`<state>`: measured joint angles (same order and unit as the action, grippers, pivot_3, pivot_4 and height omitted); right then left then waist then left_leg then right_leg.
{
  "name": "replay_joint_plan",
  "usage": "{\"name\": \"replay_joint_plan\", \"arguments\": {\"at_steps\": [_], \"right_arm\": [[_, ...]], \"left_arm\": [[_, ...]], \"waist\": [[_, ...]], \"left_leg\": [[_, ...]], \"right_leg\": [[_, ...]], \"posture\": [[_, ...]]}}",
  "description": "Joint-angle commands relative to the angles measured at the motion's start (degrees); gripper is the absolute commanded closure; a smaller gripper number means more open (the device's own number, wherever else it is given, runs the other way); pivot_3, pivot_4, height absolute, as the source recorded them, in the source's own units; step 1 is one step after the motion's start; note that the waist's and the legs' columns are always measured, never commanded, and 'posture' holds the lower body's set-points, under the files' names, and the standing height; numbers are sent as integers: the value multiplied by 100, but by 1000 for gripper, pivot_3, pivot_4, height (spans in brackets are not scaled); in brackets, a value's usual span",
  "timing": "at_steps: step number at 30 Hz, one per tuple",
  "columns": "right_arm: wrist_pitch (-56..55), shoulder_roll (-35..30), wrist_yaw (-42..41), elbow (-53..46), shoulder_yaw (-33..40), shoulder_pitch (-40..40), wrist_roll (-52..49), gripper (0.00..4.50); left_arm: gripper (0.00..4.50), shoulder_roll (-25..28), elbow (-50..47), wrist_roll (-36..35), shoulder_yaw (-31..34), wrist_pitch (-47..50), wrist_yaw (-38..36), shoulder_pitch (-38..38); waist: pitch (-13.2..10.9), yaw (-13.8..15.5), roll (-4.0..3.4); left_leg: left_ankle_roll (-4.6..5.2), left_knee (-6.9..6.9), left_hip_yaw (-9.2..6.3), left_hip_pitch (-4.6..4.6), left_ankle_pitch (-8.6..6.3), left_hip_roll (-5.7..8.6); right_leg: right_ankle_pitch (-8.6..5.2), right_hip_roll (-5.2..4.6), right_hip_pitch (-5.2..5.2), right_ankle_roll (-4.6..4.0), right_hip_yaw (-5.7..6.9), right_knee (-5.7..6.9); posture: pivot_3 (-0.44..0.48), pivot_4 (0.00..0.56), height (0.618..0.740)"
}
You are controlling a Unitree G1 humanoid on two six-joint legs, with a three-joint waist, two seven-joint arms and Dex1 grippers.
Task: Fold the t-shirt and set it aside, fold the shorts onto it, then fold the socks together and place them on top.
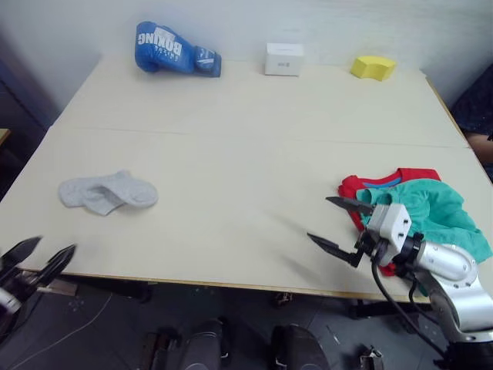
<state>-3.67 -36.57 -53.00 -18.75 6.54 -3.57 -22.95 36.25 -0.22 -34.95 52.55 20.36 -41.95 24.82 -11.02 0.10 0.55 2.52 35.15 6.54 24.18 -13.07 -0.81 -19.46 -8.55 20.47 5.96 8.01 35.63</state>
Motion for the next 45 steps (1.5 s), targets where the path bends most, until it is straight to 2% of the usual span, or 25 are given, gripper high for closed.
{"name": "replay_joint_plan", "arguments": {"at_steps": [1,5,6,7,11,12,13,15,18,22,27,32,38,45], "right_arm": [[-351,-24,-106,-336,0,-487,165,33],[-296,13,89,-410,48,-700,291,33],[-279,32,141,-426,47,-681,293,33],[-240,31,169,-449,24,-660,282,33],[97,-43,96,-542,-65,-434,-31,33],[148,-32,101,-548,-83,-354,-58,33],[170,-24,103,-548,-100,-298,-58,33],[187,-17,85,-550,-172,-186,-25,33],[178,10,118,-531,-232,-84,65,33],[134,34,189,-498,-236,-19,170,33],[122,113,367,-505,-227,32,281,33],[108,186,518,-557,-254,6,391,33],[94,202,571,-579,-285,-17,444,33],[100,280,673,-631,-379,-57,518,33]], "left_arm": [[0,-226,-458,-113,493,106,174,607],[0,-262,-794,-251,661,114,270,775],[0,-201,-923,-250,600,121,211,777],[0,-92,-1070,-218,483,155,153,745],[0,635,-1475,-56,-198,539,250,133],[0,854,-1427,7,-419,716,343,-126],[0,1015,-1365,80,-597,853,407,-323],[0,1365,-1072,346,-1130,980,507,-895],[0,1649,-758,414,-1810,1224,389,-1664],[0,1939,-463,587,-2585,1374,-67,-2216],[0,1856,402,962,-3229,1060,-153,-3201],[0,1333,1263,1191,-3467,120,-215,-4152],[0,939,2237,1271,-3238,-374,178,-4884],[0,708,3772,1418,-2738,-1034,1312,-5529]], "waist": [[11,-2,20],[19,-1,35],[21,-1,37],[22,-3,39],[23,13,39],[23,20,38],[23,14,38],[24,-10,40],[23,-37,40],[23,-59,41],[21,-20,44],[21,-6,44],[21,-25,47],[22,-32,53]], "left_leg": [[-1,-5,0,1,-3,-1],[-7,-22,-1,5,-7,-4],[-8,-25,-2,6,-7,-5],[-8,-31,-1,6,-7,-5],[-22,-58,7,-4,1,-4],[-27,-60,10,-5,4,-4],[-30,-61,14,-4,6,-4],[-31,-62,20,-4,7,-4],[-48,-65,32,-4,6,-4],[-60,-64,47,-4,12,-7],[-68,-39,49,-4,15,-13],[-63,-18,47,-6,14,-20],[-62,-13,47,-2,15,-17],[-25,-1,49,-4,35,-18]], "right_leg": [[-2,3,3,-3,-19,-6],[-34,17,9,-45,-56,-38],[-70,19,8,-112,-62,-42],[-84,20,3,-138,-68,-48],[-82,22,12,-135,-69,-58],[-72,22,16,-119,-69,-56],[-32,22,13,-46,-69,-45],[-13,21,16,-30,-69,-18],[-13,25,29,-30,-69,-2],[-14,37,32,-28,-72,3],[-15,44,35,-27,-76,24],[-8,40,28,-18,-82,31],[-7,41,29,-17,-78,35],[-6,44,25,-14,-73,46]], "posture": [[0,150,740],[0,150,740],[0,150,740],[0,150,740],[0,150,740],[0,150,740],[0,150,740],[0,150,740],[0,150,740],[0,150,740],[0,150,740],[0,150,740],[0,150,740],[0,150,740]]}}
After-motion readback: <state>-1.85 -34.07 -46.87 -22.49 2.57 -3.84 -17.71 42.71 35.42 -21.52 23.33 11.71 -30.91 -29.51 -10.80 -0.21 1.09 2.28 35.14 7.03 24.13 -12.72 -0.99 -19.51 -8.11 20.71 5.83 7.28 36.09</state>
